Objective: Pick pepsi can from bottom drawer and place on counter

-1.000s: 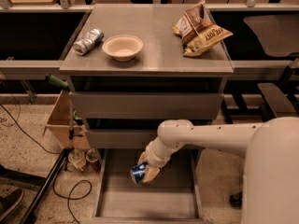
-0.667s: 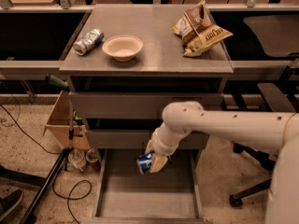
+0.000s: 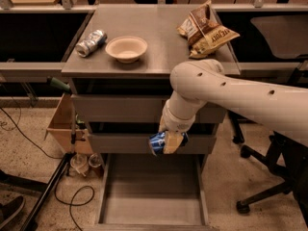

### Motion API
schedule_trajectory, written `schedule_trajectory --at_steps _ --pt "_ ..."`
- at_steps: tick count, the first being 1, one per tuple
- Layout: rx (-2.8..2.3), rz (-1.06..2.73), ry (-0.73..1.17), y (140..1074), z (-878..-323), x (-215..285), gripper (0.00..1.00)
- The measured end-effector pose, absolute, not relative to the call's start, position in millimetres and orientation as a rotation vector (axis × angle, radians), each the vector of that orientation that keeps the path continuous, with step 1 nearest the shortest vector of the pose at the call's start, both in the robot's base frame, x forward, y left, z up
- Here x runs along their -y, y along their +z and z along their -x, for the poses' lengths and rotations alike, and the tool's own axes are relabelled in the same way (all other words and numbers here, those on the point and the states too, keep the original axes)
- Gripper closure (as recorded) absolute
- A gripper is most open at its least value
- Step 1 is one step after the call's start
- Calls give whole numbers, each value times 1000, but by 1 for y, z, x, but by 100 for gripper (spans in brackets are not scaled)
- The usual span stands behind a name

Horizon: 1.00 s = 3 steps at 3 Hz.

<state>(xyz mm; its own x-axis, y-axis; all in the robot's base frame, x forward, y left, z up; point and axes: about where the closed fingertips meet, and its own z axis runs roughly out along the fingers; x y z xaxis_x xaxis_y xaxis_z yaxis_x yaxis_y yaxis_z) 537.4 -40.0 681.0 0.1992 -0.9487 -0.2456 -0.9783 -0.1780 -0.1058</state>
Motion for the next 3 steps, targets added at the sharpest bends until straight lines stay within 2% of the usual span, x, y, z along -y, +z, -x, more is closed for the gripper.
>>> schedule_trajectory --at_steps 2,3 --pt "-1835 2226 186 683 -548 42 100" --pt "-1841 2216 65 723 -581 56 100"
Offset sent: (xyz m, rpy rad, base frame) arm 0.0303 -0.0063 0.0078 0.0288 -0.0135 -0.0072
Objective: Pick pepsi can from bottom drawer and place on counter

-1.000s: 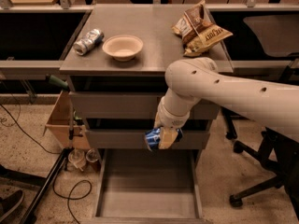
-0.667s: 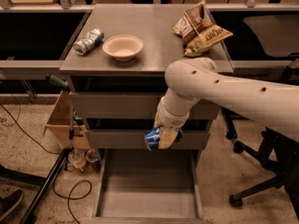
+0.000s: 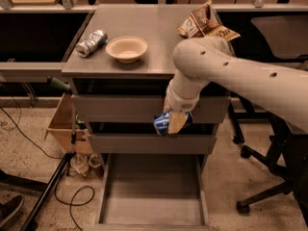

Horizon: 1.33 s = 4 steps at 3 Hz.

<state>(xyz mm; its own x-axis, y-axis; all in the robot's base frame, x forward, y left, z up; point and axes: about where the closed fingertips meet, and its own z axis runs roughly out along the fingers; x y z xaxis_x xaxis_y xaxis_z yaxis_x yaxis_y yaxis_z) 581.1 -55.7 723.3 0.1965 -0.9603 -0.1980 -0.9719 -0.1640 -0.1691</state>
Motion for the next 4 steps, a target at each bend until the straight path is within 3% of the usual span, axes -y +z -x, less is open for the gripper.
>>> schedule_trajectory --at_steps 2,4 --pt "-1836 2123 -314 849 -633 73 100" --pt "-1814 1894 -468 915 -680 98 100"
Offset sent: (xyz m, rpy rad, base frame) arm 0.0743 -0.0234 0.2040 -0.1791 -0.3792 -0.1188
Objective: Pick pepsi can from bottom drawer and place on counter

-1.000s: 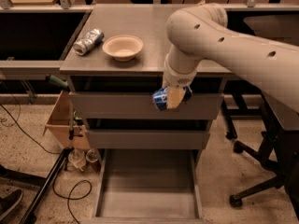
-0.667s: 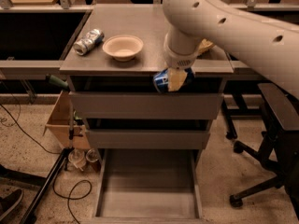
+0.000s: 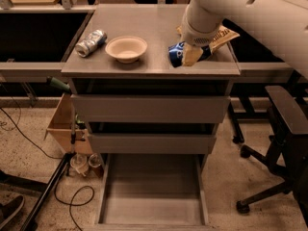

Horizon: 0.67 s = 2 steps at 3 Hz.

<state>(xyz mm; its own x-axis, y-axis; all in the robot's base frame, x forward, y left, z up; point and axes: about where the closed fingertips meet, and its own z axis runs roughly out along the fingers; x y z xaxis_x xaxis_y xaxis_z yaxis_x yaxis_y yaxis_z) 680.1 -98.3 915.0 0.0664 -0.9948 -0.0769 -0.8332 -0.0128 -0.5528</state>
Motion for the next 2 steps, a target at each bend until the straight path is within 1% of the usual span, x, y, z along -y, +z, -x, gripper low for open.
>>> schedule_trajectory --at_steps 1,2 --pt "-1798 1681 -472 936 -720 121 100" --pt "-1788 1519 -392 944 -760 132 100"
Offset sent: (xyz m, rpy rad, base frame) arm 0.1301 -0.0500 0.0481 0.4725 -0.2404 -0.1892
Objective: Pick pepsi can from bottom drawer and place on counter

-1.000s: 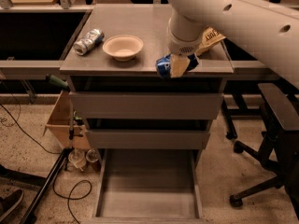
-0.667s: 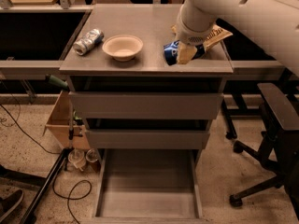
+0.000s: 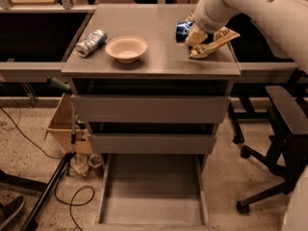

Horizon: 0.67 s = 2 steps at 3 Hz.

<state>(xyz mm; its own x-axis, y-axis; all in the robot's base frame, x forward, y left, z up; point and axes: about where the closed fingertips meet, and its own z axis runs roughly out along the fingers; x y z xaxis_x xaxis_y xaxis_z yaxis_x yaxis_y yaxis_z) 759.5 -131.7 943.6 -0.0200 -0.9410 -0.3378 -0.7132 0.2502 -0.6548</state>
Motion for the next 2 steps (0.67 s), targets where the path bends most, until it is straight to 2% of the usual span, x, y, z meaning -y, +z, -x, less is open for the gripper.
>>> schedule_trajectory --at_steps 2 --pt "-1762 1437 -179 915 -793 103 100"
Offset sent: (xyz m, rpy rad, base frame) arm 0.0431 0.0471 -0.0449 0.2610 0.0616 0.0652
